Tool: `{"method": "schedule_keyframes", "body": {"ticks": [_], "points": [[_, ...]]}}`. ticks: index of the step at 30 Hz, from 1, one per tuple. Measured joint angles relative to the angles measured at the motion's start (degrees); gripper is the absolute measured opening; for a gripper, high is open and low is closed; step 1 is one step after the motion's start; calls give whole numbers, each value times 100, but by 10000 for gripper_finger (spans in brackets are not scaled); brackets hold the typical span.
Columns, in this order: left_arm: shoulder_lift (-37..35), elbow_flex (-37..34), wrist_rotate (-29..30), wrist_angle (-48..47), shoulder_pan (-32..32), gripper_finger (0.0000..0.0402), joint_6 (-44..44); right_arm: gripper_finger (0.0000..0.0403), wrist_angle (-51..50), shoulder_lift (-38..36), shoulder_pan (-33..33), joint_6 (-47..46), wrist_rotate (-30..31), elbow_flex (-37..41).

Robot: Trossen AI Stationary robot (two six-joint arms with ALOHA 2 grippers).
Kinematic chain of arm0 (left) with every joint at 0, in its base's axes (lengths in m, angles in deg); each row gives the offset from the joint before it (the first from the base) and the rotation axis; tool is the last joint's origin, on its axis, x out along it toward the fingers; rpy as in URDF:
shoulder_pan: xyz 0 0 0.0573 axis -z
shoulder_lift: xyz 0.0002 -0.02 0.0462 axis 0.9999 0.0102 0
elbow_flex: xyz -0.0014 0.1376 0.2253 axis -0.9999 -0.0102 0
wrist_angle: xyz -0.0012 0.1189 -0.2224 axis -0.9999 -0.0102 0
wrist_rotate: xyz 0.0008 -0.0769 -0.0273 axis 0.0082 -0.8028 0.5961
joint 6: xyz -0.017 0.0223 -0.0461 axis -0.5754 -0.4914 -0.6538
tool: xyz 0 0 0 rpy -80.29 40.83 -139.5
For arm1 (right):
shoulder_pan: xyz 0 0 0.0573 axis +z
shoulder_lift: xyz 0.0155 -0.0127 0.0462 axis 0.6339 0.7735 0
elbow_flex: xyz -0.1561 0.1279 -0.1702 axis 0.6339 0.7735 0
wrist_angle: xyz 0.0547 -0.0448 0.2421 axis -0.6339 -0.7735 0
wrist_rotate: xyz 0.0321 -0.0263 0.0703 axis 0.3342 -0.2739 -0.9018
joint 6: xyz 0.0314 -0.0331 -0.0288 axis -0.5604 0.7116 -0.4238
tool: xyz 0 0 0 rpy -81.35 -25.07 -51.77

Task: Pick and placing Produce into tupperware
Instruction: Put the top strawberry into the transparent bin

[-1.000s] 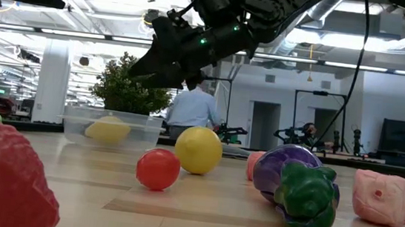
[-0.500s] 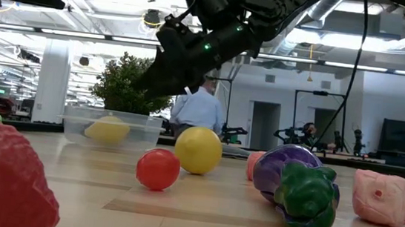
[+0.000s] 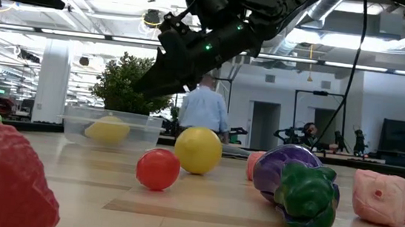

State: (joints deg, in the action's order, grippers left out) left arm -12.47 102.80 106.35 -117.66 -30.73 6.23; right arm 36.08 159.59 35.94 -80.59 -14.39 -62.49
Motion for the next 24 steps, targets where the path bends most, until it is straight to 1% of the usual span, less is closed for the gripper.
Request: {"method": "schedule_keyframes", "body": {"ticks": [7, 10, 12, 14, 21, 24], "points": [[0, 0, -12, 1, 1, 192, -4, 301, -2, 0, 7, 105, -2, 0], [2, 1, -192, -1, -1, 192, -23, 301, -202, -78, 39, 165, 3, 9], [0, 1, -378, 1, -1, 192, -41, 301, -382, -178, 81, 195, 3, 3], [0, 1, -633, 0, -1, 192, -78, 301, -776, -323, 120, 197, 5, 0], [2, 0, -1762, 25, -1, 192, -281, 301, -1755, -829, 394, 194, 16, -2], [2, -1, -2050, 179, -1, 192, -302, 301, -2256, -1022, 532, 143, 19, 2]]}}
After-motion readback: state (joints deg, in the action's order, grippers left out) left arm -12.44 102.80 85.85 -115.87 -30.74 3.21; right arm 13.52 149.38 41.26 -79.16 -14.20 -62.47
